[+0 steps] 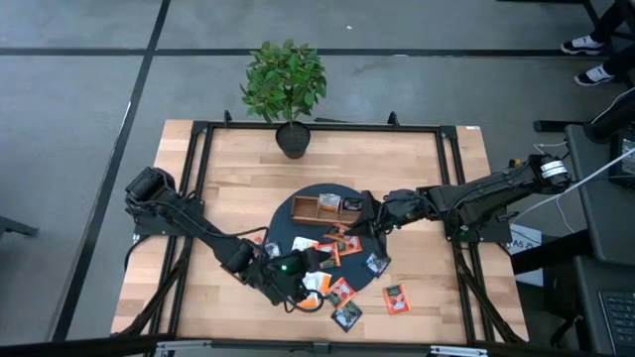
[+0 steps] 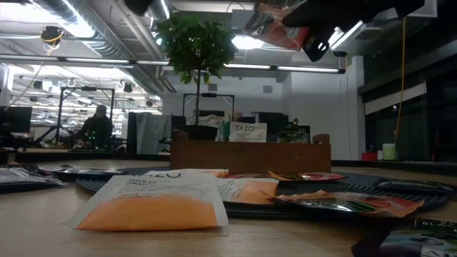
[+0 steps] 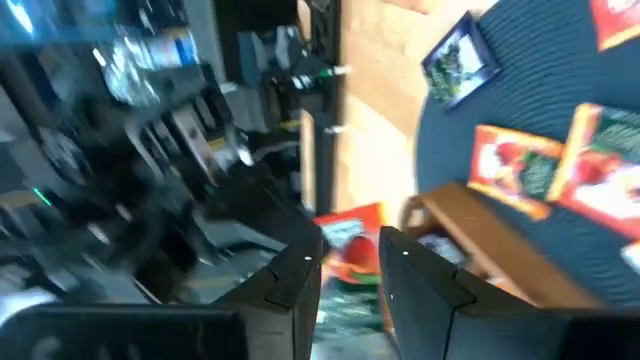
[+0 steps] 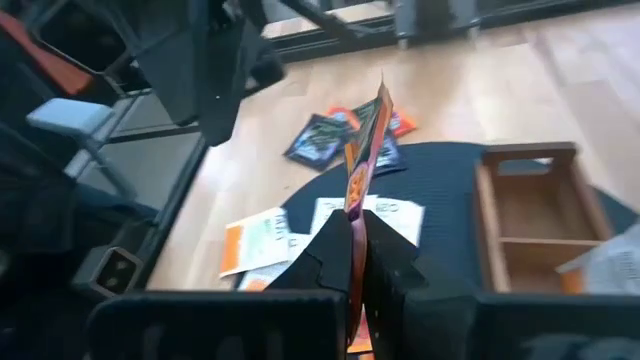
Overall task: Pick & Place Tea
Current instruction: Put the orange tea bag into the left side of the wooden organizer
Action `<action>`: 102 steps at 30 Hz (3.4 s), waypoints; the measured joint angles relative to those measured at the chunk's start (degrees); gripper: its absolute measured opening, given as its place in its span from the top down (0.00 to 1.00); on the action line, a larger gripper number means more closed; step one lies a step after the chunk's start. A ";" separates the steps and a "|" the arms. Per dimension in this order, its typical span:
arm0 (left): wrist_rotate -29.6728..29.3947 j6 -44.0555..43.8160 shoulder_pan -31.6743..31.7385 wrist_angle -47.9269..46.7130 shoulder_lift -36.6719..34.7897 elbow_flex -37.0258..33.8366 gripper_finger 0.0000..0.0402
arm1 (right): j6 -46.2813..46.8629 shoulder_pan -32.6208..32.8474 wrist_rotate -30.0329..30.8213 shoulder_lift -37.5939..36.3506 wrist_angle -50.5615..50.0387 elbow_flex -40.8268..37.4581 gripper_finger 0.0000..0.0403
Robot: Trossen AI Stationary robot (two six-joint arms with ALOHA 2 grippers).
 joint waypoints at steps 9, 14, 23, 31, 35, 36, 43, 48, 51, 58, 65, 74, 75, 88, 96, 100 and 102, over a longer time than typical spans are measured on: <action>6.20 -29.31 3.04 -12.91 -7.19 0.00 0.79 | -3.30 0.00 4.67 -0.67 -0.27 0.01 0.97; 9.59 -40.62 6.56 -17.02 -12.15 -1.09 0.84 | -6.07 0.02 6.74 -2.84 0.00 0.10 0.97; 21.10 -45.93 15.40 5.91 -24.74 -20.76 0.99 | -9.42 0.03 10.37 -3.72 1.10 0.08 0.97; 32.85 -51.57 25.01 31.91 -30.60 -35.73 0.99 | -13.10 0.02 13.60 -3.69 6.53 0.08 0.97; 39.39 -55.72 28.18 38.93 -30.60 -37.65 0.99 | -14.82 -0.23 15.88 -3.69 8.86 0.05 0.97; 40.61 -56.03 28.68 39.81 -30.60 -37.70 0.98 | -14.99 -0.40 15.87 -3.69 9.67 0.05 0.97; 45.64 -57.50 29.39 45.04 -30.58 -37.75 0.85 | -19.27 -1.55 15.77 -3.67 15.01 0.03 0.97; 43.23 -59.83 29.39 46.07 -30.58 -37.77 0.72 | -21.56 -1.53 15.68 -3.67 17.38 -0.01 0.97; 43.21 -62.71 29.39 46.16 -30.58 -37.77 0.66 | -22.27 -1.53 14.66 -3.67 18.23 -0.01 0.97; 44.79 -70.01 29.39 49.68 -30.53 -37.77 0.55 | -23.50 -1.53 14.61 -3.67 19.00 -0.01 0.97; 44.27 -73.98 29.39 50.78 -27.84 -37.49 0.54 | -23.75 -1.53 14.53 -3.67 19.67 0.00 0.97; 45.47 -72.06 29.39 51.42 -21.27 -31.76 0.54 | -23.56 -1.53 14.51 -3.67 19.68 0.00 0.97; 46.19 -72.01 29.39 51.17 -21.18 -31.61 0.54 | -23.57 -1.53 14.51 -3.67 19.63 0.00 0.97; 46.25 -71.48 29.39 53.81 -21.24 -31.21 0.57 | -23.94 -1.53 14.53 -3.67 19.79 0.01 0.97; 45.67 -69.75 29.39 53.78 -21.24 -31.21 0.67 | -25.25 -1.51 14.59 -3.67 21.07 0.01 0.97; 45.68 -68.87 29.39 53.79 -21.24 -31.21 0.73 | -25.24 -1.51 14.59 -3.67 21.03 0.01 0.97; 45.72 -68.57 29.39 53.77 -21.24 -31.21 0.77 | -25.27 -1.51 14.59 -3.67 21.03 0.01 0.97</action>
